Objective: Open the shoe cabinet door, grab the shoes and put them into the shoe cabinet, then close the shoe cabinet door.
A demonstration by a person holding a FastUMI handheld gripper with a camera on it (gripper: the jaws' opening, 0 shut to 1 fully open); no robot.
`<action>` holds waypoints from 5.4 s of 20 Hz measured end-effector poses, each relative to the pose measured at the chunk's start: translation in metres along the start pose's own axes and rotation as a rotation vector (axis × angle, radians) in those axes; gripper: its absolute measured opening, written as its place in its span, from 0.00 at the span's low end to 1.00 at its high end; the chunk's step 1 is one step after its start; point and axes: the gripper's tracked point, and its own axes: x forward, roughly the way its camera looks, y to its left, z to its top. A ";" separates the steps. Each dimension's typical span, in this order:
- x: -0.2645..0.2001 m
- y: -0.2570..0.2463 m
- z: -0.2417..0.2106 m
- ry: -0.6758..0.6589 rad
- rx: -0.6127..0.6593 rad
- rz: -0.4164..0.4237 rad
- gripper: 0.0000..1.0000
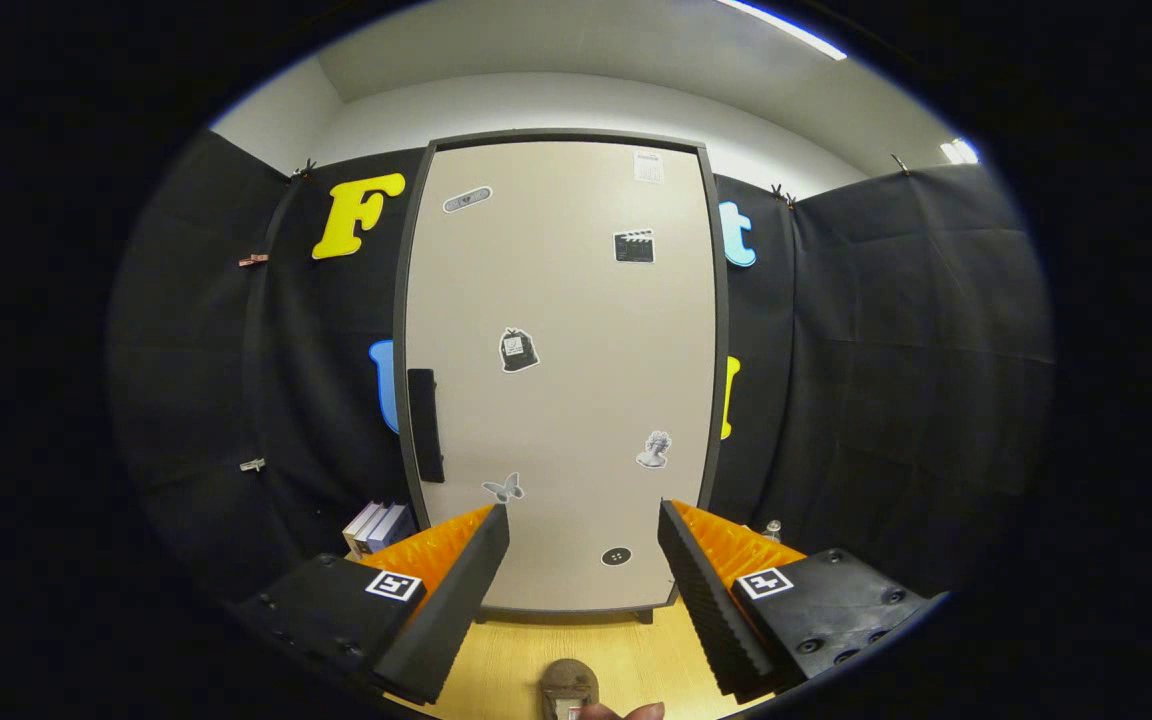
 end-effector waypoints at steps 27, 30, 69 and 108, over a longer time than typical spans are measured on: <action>0.188 0.171 -0.016 -0.004 -0.004 0.088 0.68; 0.186 0.173 -0.016 -0.012 -0.012 0.085 0.40; -0.005 0.051 -0.019 -0.010 0.056 0.267 0.26; -0.041 -0.154 -0.008 -0.003 0.076 0.087 0.18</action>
